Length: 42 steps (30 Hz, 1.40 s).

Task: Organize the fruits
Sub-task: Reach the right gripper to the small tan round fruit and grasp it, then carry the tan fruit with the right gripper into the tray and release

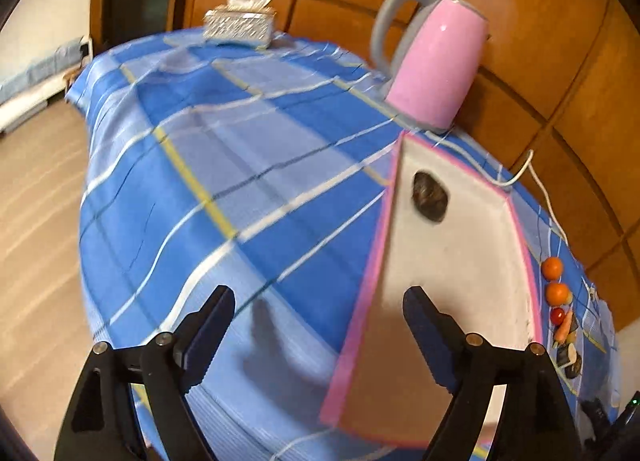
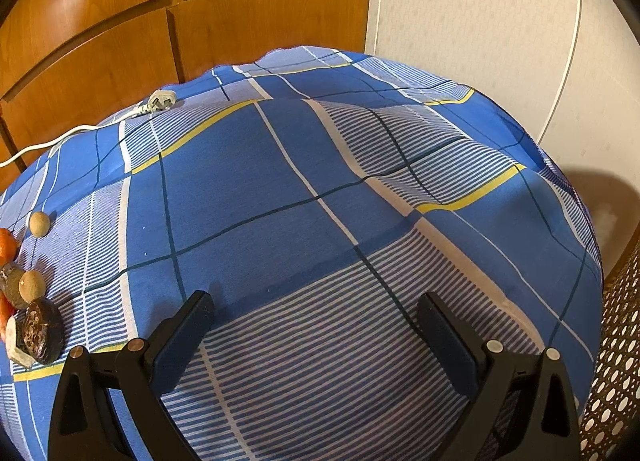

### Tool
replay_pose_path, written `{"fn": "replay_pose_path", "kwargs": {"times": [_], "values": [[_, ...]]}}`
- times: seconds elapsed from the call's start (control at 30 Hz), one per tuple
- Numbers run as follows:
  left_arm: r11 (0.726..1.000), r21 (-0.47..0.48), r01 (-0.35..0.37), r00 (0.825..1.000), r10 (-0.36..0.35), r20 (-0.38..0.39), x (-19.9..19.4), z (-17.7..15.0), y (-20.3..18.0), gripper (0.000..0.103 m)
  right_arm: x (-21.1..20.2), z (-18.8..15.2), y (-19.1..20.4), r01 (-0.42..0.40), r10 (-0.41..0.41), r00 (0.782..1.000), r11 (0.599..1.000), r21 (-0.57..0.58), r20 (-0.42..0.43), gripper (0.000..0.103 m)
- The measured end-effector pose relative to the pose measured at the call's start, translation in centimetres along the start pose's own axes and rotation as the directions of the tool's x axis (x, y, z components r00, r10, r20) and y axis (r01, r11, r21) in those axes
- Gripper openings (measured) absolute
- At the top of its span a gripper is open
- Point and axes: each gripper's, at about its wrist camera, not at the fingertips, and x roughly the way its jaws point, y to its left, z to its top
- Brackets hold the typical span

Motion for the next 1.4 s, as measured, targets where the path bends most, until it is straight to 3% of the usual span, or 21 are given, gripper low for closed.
{"fn": "replay_pose_path", "kwargs": {"times": [0.1, 0.17, 0.27, 0.33, 0.5, 0.63, 0.8, 0.9, 0.97, 1.03, 1.13, 1.27, 1.37, 1.4], "values": [[1.000, -0.019, -0.003, 1.000, 0.003, -0.013, 0.2, -1.0, 0.8, 0.088, -0.2, -0.1, 0.1, -0.016, 0.016, 1.000, 1.000, -0.011, -0.016, 0.099], [0.999, -0.041, 0.001, 0.999, -0.003, -0.037, 0.7, -1.3, 1.2, 0.088, -0.6, 0.0, 0.4, -0.038, 0.038, 0.999, 0.999, -0.027, -0.029, 0.089], [0.999, -0.034, 0.007, 0.999, -0.009, -0.039, 0.9, -1.6, 0.9, 0.088, -1.2, 0.5, 1.4, -0.122, 0.119, 0.991, 0.991, -0.062, -0.062, 0.065], [1.000, -0.024, 0.013, 0.999, -0.014, -0.043, 0.9, -1.7, 0.7, 0.088, -1.9, 0.8, 2.9, -0.227, 0.218, 0.971, 0.969, -0.098, -0.096, 0.047], [1.000, -0.014, 0.020, 0.998, -0.021, -0.061, 1.2, -2.0, 0.6, 0.088, -4.1, 1.5, 7.9, -0.427, 0.403, 0.904, 0.872, -0.239, -0.146, 0.046], [1.000, -0.022, 0.016, 0.998, -0.017, -0.064, 1.2, -2.1, 0.8, 0.088, -5.3, 2.0, 13.0, -0.510, 0.467, 0.860, 0.766, -0.391, -0.206, 0.037], [0.999, -0.031, 0.009, 0.998, -0.011, -0.068, 1.3, -2.1, 1.1, 0.088, -3.8, 1.8, 18.1, -0.503, 0.398, 0.864, 0.683, -0.530, -0.307, 0.037], [0.999, -0.032, 0.006, 0.997, -0.009, -0.079, 1.5, -2.2, 1.1, 0.089, -2.5, 2.0, 19.5, -0.493, 0.360, 0.869, 0.672, -0.553, -0.339, 0.037], [1.000, -0.027, 0.004, 0.997, -0.006, -0.082, 1.5, -2.3, 1.0, 0.089, -1.7, 2.2, 19.9, -0.518, 0.364, 0.854, 0.669, -0.534, -0.372, 0.034], [1.000, -0.026, 0.004, 0.996, -0.006, -0.085, 1.5, -2.3, 1.0, 0.089, -1.1, 2.2, 19.9, -0.511, 0.353, 0.857, 0.678, -0.528, -0.375, 0.029], [1.000, -0.030, 0.002, 0.996, -0.004, -0.086, 1.6, -2.3, 1.0, 0.089, -1.8, 1.9, 19.3, -0.496, 0.360, 0.867, 0.685, -0.534, -0.344, 0.029], [0.999, -0.038, 0.002, 0.995, -0.006, -0.099, 1.9, -2.4, 1.1, 0.089, -5.2, 2.0, 17.8, -0.468, 0.407, 0.882, 0.700, -0.539, -0.238, 0.029], [0.999, -0.039, 0.008, 0.995, -0.012, -0.103, 2.0, -2.5, 1.2, 0.089, -9.0, 1.1, 18.1, -0.480, 0.463, 0.865, 0.652, -0.587, -0.192, 0.029], [0.999, -0.039, 0.010, 0.995, -0.014, -0.104, 2.0, -2.5, 1.2, 0.089, -10.3, 0.3, 18.7, -0.497, 0.489, 0.850, 0.616, -0.612, -0.197, 0.029]]}}
